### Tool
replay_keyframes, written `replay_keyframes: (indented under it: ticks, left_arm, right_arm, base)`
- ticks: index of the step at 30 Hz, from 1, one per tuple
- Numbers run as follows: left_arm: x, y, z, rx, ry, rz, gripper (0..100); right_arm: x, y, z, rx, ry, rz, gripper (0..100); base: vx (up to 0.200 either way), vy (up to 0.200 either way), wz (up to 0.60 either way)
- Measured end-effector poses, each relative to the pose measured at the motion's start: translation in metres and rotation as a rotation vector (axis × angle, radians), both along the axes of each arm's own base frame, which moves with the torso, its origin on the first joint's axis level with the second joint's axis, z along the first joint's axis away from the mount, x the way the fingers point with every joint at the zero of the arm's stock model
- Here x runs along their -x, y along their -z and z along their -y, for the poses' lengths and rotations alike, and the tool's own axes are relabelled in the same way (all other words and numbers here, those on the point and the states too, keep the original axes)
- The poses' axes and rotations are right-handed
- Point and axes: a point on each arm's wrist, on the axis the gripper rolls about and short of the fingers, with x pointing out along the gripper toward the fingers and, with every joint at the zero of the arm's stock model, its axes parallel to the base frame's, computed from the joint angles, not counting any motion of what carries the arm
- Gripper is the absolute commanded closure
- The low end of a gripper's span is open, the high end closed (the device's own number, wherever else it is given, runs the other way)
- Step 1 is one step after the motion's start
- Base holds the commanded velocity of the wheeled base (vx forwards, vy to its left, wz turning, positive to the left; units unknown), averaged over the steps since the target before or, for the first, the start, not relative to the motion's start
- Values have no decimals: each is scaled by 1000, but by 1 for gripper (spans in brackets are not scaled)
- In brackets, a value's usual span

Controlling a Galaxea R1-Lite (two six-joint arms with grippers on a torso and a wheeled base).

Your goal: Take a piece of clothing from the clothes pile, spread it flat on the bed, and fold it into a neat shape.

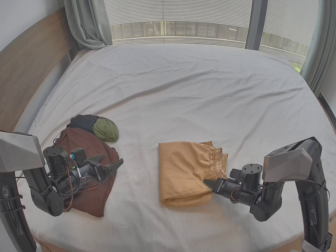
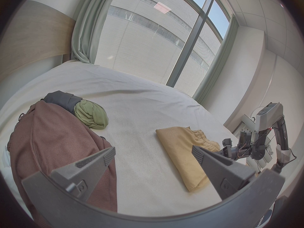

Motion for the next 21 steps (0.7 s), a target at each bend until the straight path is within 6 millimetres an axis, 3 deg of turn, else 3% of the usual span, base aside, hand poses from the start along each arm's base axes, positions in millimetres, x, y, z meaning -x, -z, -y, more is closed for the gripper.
replay_keyframes:
  ticks: [8, 21]
  left_arm:
    - [1, -4, -1, 8, -4, 7, 0]
    - [2, -6, -1, 12, -2, 10, 0]
  right_arm:
    - [7, -42, -6, -66, -69, 73, 100]
    - [7, -87, -9, -133, -140, 191, 100]
  base:
    - [0, 0, 0]
    - [0, 0, 0]
